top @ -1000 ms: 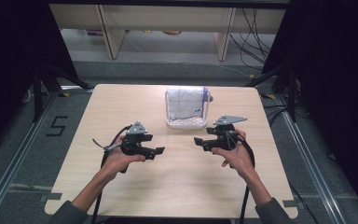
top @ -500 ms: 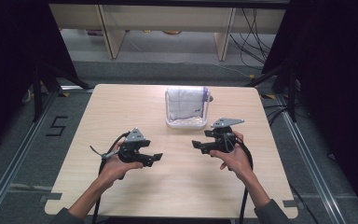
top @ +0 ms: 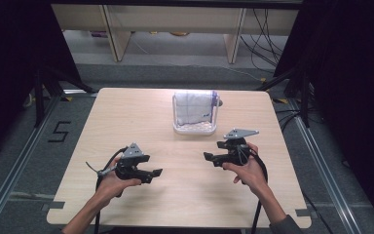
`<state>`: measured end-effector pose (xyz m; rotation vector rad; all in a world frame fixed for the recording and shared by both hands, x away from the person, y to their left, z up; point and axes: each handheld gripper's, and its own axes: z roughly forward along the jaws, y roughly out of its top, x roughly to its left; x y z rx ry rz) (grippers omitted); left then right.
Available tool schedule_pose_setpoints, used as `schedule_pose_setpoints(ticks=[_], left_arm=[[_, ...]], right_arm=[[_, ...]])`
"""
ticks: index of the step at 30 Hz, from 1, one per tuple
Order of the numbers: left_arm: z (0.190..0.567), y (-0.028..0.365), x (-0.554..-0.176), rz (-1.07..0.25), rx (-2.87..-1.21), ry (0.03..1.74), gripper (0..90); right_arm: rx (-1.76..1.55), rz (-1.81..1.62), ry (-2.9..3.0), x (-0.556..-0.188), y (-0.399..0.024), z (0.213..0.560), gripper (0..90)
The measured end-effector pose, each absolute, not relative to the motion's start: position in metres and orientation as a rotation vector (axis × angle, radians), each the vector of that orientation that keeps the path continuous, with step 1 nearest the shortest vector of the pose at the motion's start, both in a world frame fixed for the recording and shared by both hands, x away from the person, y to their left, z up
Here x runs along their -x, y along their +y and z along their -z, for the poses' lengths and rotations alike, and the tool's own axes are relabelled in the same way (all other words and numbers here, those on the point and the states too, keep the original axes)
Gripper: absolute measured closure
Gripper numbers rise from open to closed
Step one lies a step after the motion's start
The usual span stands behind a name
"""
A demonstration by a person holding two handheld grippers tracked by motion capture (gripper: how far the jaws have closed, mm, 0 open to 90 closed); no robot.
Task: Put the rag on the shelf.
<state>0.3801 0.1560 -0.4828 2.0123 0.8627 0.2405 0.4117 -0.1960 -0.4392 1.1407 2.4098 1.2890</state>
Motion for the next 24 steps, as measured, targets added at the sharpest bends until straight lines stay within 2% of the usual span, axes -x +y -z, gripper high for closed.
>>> schedule_pose_setpoints(ticks=[14, 24], left_arm=[[0.491, 0.165, -0.364, -0.242, -2.028, 0.853, 24.0], [0.497, 0.172, -0.351, -0.254, -2.061, 0.845, 24.0]], right_arm=[[-1.118, -1.261, 2.397, -0.394, -0.204, 0.443, 26.6], [-1.174, -1.296, 2.43, -0.368, -0.21, 0.455, 26.4]])
